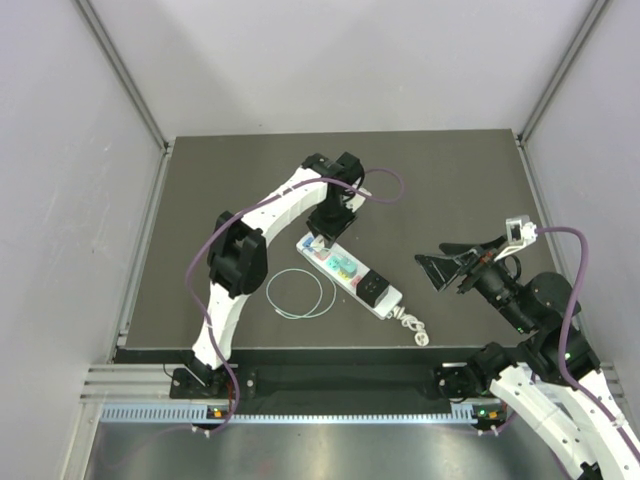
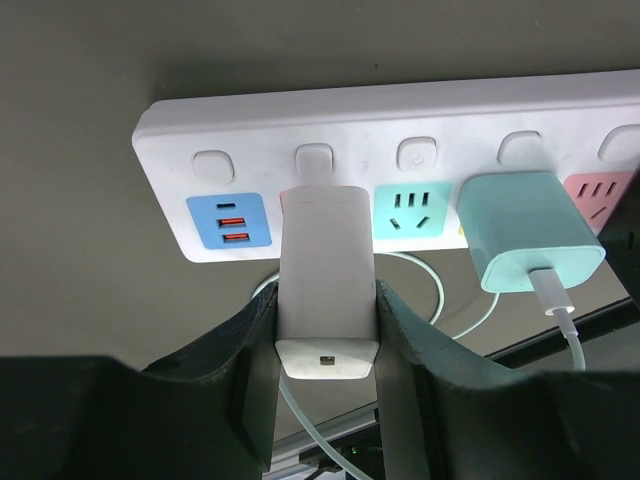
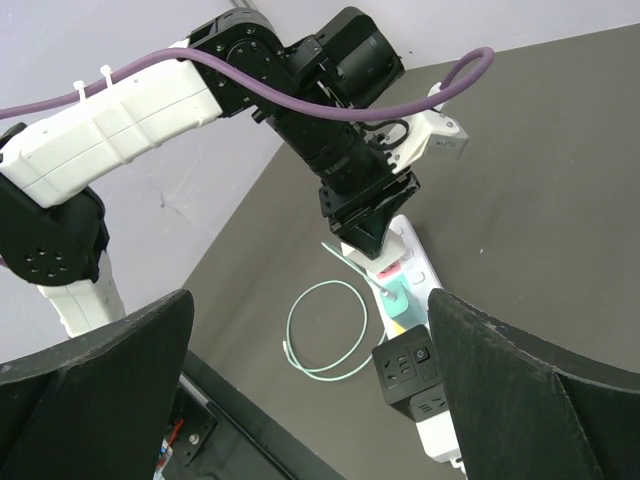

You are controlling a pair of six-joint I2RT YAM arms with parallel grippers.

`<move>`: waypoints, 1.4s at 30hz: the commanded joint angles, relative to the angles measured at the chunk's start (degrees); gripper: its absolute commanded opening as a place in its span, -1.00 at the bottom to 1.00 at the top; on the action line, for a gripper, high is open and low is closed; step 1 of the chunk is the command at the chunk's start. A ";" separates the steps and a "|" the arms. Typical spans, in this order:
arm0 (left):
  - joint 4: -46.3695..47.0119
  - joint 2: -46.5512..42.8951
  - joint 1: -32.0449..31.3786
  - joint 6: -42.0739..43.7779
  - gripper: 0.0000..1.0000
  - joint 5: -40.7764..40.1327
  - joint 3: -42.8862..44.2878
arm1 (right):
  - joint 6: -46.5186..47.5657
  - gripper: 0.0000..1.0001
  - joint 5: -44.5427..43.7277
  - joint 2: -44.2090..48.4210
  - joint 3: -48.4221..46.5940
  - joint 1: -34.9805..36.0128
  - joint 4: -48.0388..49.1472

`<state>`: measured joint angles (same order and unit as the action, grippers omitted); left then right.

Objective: Insert the plug

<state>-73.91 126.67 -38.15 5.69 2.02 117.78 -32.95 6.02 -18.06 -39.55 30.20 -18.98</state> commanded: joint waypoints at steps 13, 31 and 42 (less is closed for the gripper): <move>0.52 4.90 0.09 0.37 -1.00 -4.84 4.21 | 1.57 0.99 -1.10 0.57 -2.11 -0.22 0.44; 0.78 6.57 0.09 0.02 -1.00 -5.01 1.06 | 1.84 0.99 -1.80 0.75 -2.81 -0.14 -0.44; 6.93 3.32 0.45 -1.56 -1.00 -2.37 -8.07 | 1.84 0.99 -2.33 1.19 -2.90 -0.22 -0.79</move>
<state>-67.66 128.60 -38.46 4.67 0.21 115.63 -32.01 4.51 -17.91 -39.55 30.20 -20.71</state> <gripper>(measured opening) 0.419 0.996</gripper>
